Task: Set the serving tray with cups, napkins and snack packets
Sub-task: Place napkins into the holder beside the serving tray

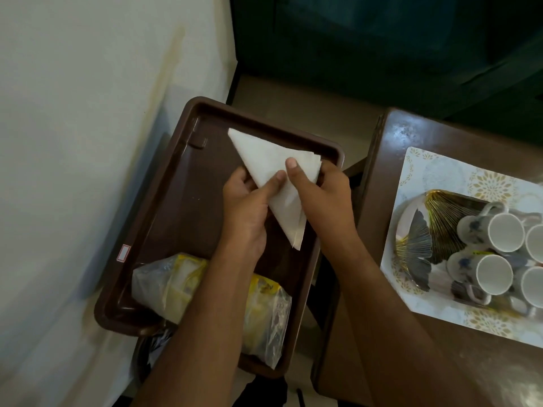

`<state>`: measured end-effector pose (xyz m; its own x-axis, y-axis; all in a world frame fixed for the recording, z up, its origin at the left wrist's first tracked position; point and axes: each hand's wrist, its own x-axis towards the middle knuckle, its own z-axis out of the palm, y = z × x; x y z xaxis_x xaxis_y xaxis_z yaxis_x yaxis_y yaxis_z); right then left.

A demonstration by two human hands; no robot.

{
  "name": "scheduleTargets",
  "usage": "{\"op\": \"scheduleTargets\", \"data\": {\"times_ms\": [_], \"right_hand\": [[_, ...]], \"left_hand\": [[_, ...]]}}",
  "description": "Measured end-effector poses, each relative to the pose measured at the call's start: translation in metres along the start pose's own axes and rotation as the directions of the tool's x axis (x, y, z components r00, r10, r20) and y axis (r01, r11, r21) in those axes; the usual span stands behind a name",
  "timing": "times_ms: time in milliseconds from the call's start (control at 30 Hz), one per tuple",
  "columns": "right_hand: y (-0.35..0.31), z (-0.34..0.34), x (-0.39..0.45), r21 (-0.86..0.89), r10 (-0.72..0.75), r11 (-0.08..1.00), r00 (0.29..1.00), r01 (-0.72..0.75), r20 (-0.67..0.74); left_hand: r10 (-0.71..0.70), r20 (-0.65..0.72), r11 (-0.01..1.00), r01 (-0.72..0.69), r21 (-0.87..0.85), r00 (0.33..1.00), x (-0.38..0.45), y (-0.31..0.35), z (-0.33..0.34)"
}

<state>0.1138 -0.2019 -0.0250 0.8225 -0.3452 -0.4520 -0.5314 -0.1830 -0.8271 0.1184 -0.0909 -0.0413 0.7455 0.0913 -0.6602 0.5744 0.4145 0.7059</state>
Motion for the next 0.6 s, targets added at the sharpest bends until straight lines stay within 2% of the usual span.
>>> {"op": "scheduleTargets", "data": {"times_ms": [100, 200, 433, 600], "right_hand": [[0.002, -0.005, -0.002, -0.023, -0.026, 0.999, 0.999, 0.025, -0.042], [0.006, -0.018, -0.005, 0.013, -0.007, 1.000, 0.999, 0.007, -0.052], [0.018, -0.068, -0.021, 0.035, -0.040, 0.998, 0.992, 0.044, -0.121], [0.032, -0.118, -0.034, 0.012, -0.090, 0.995, 0.976, 0.094, -0.198]], "left_hand": [[-0.057, 0.041, 0.997, 0.059, -0.042, 0.998, -0.006, 0.000, 0.001], [-0.100, 0.023, 0.989, 0.102, -0.111, 0.995, -0.014, -0.004, 0.004], [-0.045, -0.063, 0.996, 0.050, 0.077, 0.997, -0.042, -0.030, 0.039], [-0.012, -0.065, 0.993, 0.020, 0.118, 0.998, -0.073, -0.058, 0.080]]}}
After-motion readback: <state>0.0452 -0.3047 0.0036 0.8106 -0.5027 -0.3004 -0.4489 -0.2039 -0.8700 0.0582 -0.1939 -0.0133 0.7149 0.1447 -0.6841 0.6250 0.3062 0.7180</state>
